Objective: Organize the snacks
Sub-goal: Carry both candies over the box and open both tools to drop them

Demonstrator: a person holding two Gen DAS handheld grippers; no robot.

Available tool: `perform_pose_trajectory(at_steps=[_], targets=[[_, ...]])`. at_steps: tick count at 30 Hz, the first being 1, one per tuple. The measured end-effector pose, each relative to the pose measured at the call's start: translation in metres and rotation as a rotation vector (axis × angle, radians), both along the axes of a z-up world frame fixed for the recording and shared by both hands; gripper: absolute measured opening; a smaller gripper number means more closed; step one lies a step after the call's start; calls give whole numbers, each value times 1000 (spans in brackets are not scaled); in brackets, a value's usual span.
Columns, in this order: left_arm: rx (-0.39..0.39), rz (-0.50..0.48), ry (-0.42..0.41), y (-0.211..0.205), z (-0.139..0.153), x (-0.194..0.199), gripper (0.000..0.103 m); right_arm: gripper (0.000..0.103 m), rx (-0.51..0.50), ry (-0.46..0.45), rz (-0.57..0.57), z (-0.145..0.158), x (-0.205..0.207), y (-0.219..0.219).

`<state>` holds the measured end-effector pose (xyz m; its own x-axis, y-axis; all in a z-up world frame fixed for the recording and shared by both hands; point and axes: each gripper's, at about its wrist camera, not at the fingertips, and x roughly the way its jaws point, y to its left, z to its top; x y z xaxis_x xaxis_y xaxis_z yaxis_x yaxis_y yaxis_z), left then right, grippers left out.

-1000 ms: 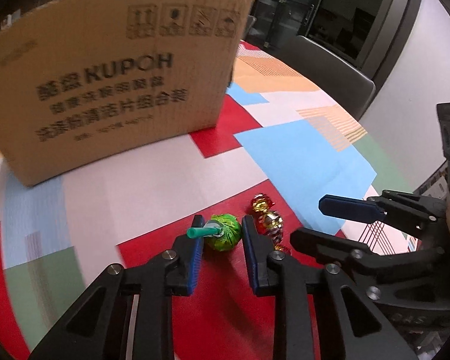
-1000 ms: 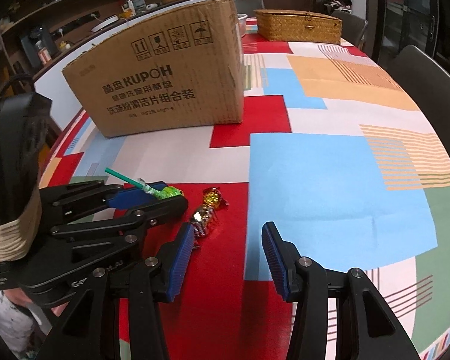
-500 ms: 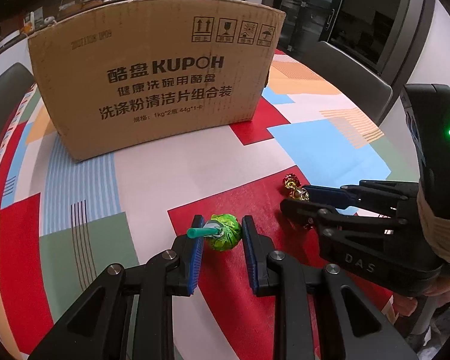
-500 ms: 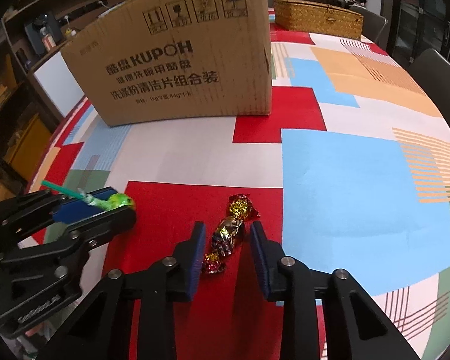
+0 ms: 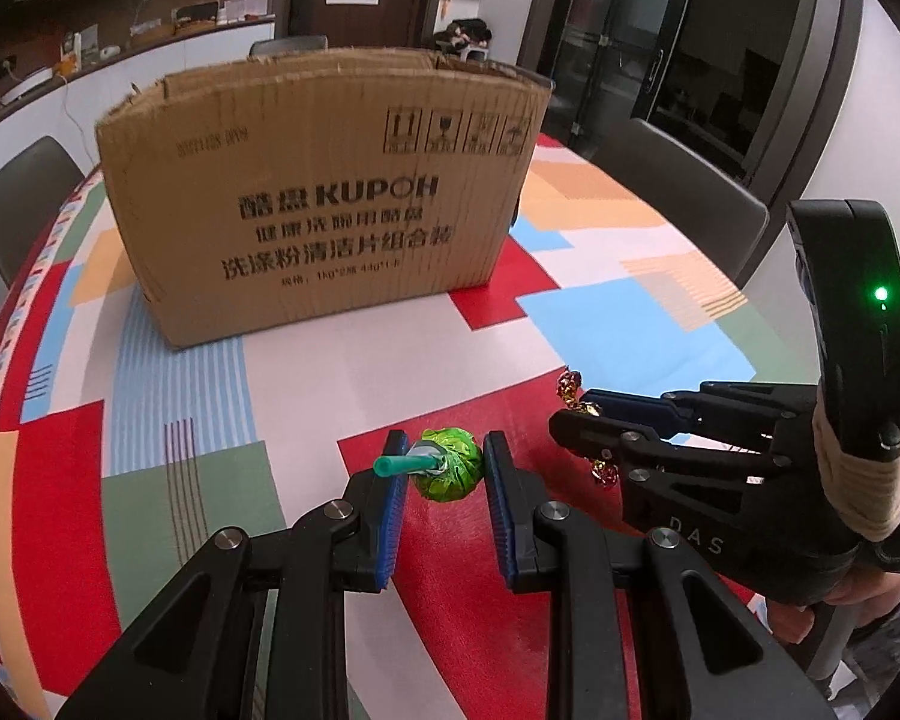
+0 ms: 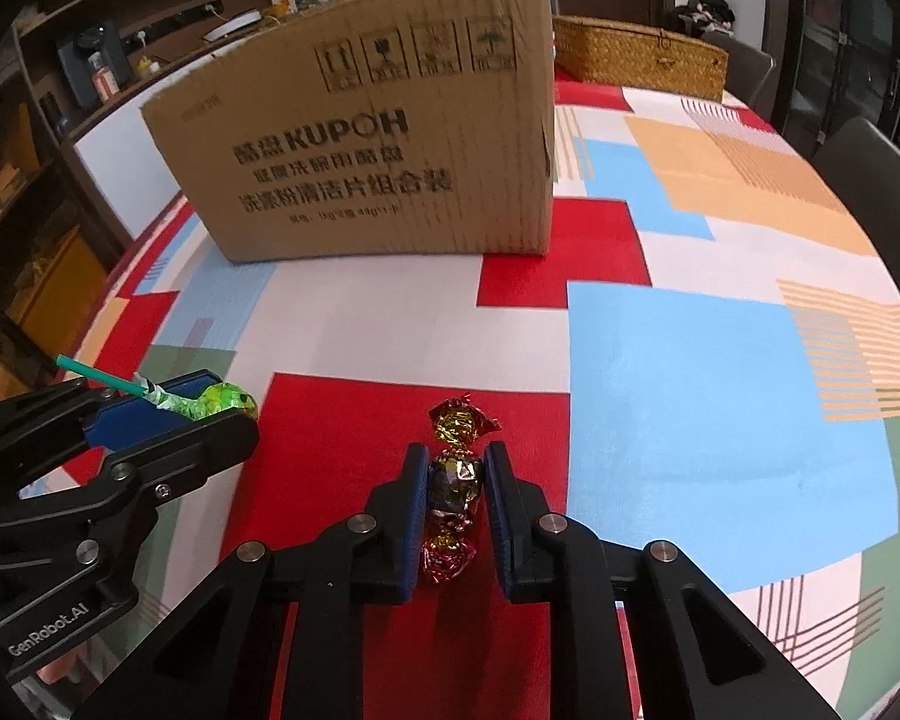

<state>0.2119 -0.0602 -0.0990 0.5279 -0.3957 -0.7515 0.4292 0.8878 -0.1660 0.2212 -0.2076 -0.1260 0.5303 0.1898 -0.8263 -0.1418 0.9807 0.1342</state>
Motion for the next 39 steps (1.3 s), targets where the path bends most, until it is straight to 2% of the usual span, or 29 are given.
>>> perform_pose_trajectory(at_steps=[12,23,33,39], targets=[[-26,32,-96,11,38,-15,26,20,12,-117,21,47,-20,5],[-33,57,-255,20,90,-16,26,20,29,-254,21,96,-22,5],[-41,103,-364,31,134,6,26,20,46,-373,16,137,-6,9],[-51,129,-395,38,153,28,26,20,35,-429,26,158,14,15]])
